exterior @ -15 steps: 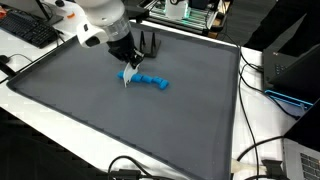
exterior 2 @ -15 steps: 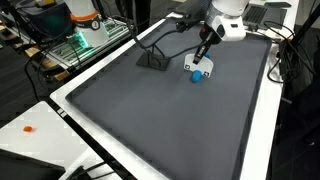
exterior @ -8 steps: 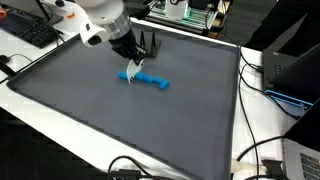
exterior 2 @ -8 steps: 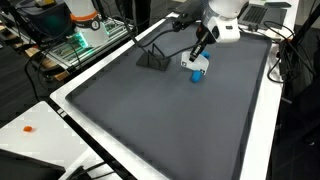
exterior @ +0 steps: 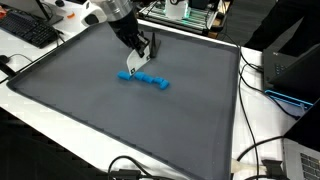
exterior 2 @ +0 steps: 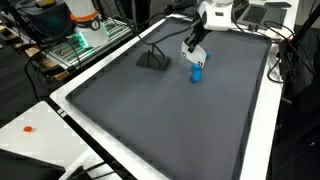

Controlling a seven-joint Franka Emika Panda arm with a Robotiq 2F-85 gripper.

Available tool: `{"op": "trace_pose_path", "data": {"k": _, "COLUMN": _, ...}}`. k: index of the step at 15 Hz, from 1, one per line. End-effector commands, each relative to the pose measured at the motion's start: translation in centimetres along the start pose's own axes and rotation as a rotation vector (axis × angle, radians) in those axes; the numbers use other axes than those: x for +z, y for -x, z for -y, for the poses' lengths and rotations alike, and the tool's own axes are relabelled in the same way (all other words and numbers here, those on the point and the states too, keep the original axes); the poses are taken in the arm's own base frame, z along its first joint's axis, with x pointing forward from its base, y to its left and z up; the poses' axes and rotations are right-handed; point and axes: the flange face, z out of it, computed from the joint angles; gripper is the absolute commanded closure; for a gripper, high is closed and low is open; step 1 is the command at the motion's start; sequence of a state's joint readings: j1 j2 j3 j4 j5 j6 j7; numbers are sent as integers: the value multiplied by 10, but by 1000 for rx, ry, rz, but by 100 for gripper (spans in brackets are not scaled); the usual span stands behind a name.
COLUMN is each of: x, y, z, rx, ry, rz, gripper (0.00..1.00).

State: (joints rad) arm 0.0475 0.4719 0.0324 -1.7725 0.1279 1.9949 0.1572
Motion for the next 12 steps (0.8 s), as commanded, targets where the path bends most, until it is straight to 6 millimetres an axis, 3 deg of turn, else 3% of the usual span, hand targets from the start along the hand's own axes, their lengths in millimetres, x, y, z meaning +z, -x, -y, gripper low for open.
{"op": "trace_pose_path", "data": {"k": 1, "x": -18, "y": 37, "z": -9, "rx": 169, "ry": -76, "rz": -49, "gripper": 99}}
{"op": "trace_pose_path", "data": {"k": 6, "x": -26, "y": 71, "z": -19, "rx": 415, "ry": -129, "rz": -95, "gripper": 99}}
{"op": "trace_pose_path", "data": {"k": 12, "x": -15, "y": 100, "z": -28, "rx": 606, "ry": -159, "rz": -100, "gripper": 99}}
